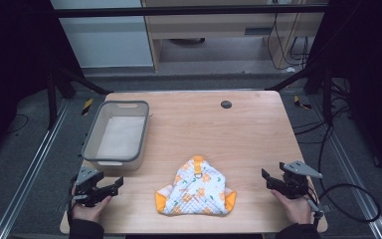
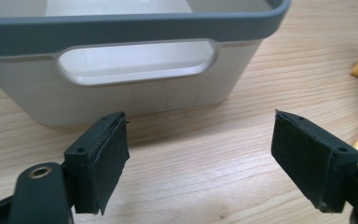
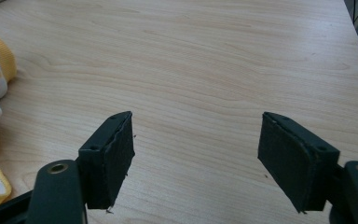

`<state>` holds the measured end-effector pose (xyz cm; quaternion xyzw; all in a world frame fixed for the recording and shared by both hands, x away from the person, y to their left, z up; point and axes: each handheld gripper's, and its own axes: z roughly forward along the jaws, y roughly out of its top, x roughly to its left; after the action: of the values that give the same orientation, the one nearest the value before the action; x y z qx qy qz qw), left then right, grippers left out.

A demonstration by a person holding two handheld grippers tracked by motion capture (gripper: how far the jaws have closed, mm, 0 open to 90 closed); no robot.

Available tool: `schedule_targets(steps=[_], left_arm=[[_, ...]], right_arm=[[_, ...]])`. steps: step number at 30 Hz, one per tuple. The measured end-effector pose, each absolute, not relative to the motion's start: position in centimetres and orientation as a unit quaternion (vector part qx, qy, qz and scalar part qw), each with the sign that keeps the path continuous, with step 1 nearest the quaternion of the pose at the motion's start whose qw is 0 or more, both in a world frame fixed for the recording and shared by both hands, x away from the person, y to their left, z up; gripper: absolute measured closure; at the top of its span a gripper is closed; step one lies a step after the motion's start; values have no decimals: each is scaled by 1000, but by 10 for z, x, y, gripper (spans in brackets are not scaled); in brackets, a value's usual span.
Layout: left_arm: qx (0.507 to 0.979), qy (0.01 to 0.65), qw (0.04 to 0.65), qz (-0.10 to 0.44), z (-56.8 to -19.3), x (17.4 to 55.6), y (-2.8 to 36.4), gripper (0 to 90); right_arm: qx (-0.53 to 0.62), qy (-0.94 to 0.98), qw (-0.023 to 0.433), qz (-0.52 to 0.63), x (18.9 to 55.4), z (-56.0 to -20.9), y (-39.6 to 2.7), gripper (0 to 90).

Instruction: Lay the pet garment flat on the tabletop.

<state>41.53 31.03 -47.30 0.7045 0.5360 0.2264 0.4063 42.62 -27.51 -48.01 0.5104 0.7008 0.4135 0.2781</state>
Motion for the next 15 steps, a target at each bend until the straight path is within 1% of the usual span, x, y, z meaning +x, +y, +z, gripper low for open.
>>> schedule_targets(steps=[3, 6, 10, 14, 15], left_arm=[[706, 531, 412, 221, -470, 411, 306, 192], [706, 522, 425, 220, -465, 406, 301, 220], [708, 516, 430, 217, -462, 404, 298, 235], [708, 512, 438, 212, -457, 402, 293, 246], [707, 512, 441, 210, -456, 402, 292, 250]], right_arm=[[510, 702, 274, 416, 426, -480, -275, 295], [499, 705, 273, 423, 425, -479, -275, 318], [493, 712, 258, 428, 425, -478, -269, 324], [485, 713, 256, 436, 425, -474, -263, 324], [478, 714, 261, 440, 426, -470, -260, 320]])
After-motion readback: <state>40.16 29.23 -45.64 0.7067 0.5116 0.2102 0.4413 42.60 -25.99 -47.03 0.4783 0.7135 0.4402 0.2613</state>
